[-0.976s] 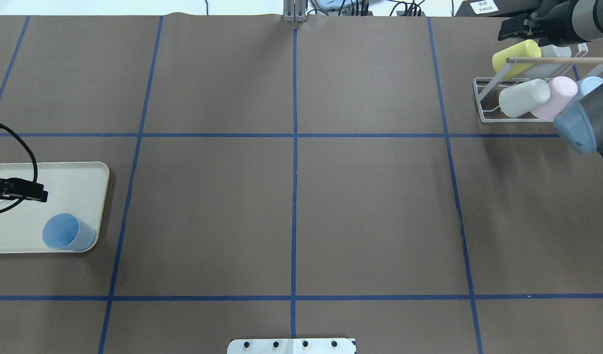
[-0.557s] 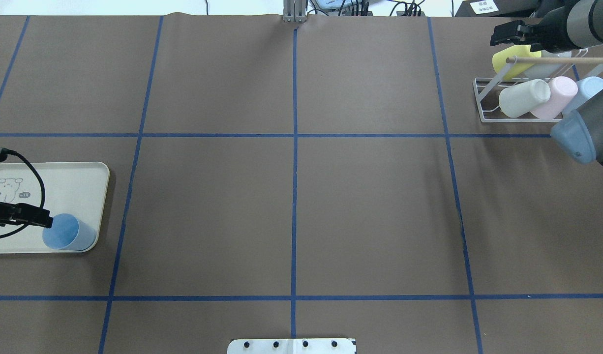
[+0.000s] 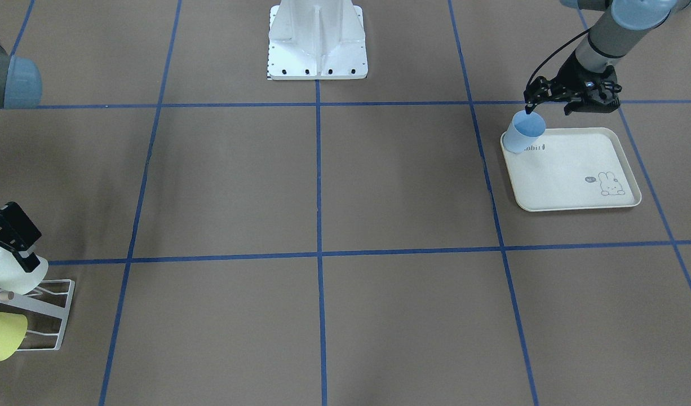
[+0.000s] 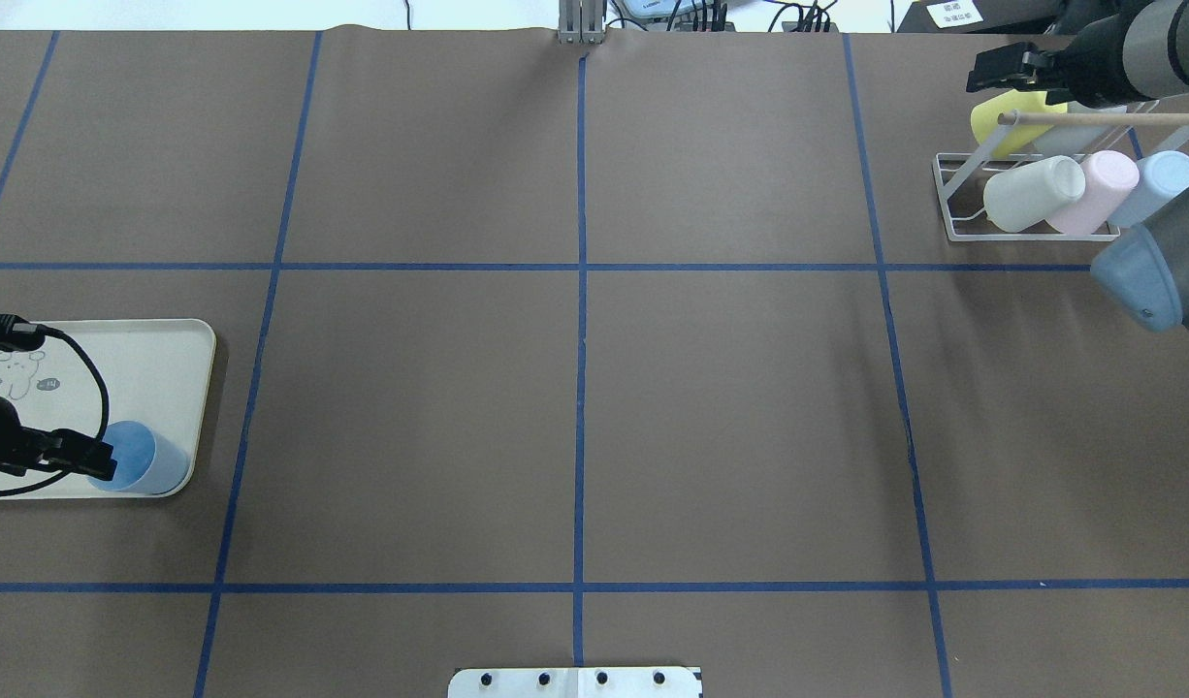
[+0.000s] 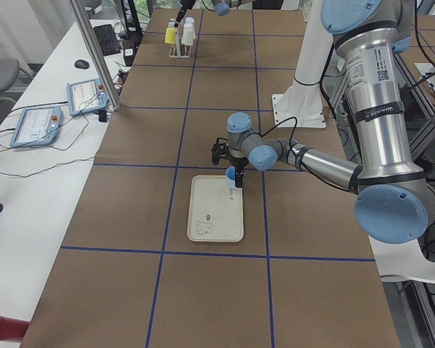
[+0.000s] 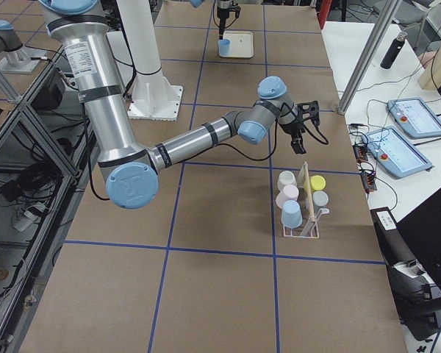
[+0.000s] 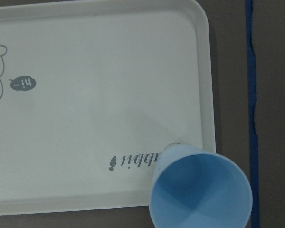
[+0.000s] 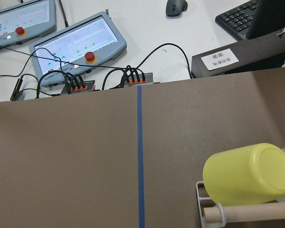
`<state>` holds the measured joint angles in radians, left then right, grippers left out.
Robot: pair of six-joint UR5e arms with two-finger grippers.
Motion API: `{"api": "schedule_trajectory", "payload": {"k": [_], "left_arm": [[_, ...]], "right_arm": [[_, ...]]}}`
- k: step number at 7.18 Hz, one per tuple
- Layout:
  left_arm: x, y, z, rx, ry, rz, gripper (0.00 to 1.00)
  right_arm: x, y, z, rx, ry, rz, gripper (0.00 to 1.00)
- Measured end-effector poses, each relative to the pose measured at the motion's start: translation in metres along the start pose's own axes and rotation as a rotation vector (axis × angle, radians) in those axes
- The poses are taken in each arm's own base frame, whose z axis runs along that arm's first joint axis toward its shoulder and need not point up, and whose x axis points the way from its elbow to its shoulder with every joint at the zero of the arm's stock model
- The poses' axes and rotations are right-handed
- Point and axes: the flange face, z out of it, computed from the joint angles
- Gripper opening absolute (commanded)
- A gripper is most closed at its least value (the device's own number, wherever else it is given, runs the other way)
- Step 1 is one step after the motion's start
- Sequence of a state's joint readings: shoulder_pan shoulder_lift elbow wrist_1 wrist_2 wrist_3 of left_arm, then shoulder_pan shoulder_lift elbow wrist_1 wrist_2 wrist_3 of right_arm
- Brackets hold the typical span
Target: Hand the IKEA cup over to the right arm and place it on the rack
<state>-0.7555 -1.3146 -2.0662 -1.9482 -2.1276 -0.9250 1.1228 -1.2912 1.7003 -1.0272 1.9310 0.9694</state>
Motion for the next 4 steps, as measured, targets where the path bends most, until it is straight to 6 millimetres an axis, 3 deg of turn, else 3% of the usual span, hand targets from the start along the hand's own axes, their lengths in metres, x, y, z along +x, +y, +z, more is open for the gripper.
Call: {"api": "schedule_trajectory", "payload": {"k": [4], "left_arm": [[-0.001,-0.005,0.013,-0.019,-0.006,-0.005,0.86]], "right_arm": [[-0.001,0.003,0.002,-0.003,0.001,-0.003,1.0]]}}
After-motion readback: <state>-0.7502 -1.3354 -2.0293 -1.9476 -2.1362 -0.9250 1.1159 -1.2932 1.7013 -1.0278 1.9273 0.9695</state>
